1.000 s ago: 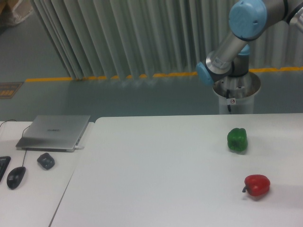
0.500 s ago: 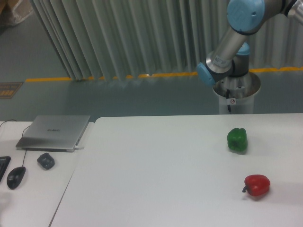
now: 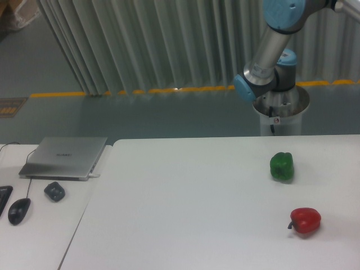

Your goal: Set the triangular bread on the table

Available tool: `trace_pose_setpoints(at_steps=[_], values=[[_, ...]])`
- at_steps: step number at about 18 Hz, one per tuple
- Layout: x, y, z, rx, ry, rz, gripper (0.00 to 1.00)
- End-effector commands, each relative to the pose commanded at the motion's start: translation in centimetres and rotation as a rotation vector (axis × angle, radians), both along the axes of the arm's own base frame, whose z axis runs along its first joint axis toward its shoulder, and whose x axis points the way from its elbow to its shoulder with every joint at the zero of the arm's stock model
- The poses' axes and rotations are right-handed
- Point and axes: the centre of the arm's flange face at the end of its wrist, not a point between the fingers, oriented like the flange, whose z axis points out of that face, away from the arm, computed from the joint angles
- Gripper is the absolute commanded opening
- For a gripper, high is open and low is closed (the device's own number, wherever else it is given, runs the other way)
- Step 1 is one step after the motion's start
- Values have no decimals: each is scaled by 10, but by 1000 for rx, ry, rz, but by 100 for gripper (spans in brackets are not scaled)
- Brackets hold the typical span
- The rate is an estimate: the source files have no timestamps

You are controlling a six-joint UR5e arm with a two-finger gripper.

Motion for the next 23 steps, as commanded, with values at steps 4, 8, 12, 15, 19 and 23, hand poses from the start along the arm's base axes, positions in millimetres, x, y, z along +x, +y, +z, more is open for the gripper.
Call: trace_pose_setpoints(at_steps=[4, 8, 12, 15, 19, 23], values=[[18, 0, 18, -9, -33, -8, 21], [62, 47, 36, -17, -60, 16, 21], [104, 87, 27, -101, -37, -99, 21], [142, 105, 3, -294, 2, -298, 21], [166, 100, -15, -340, 36, -390, 22], [182, 104, -32, -351, 40, -409, 22]])
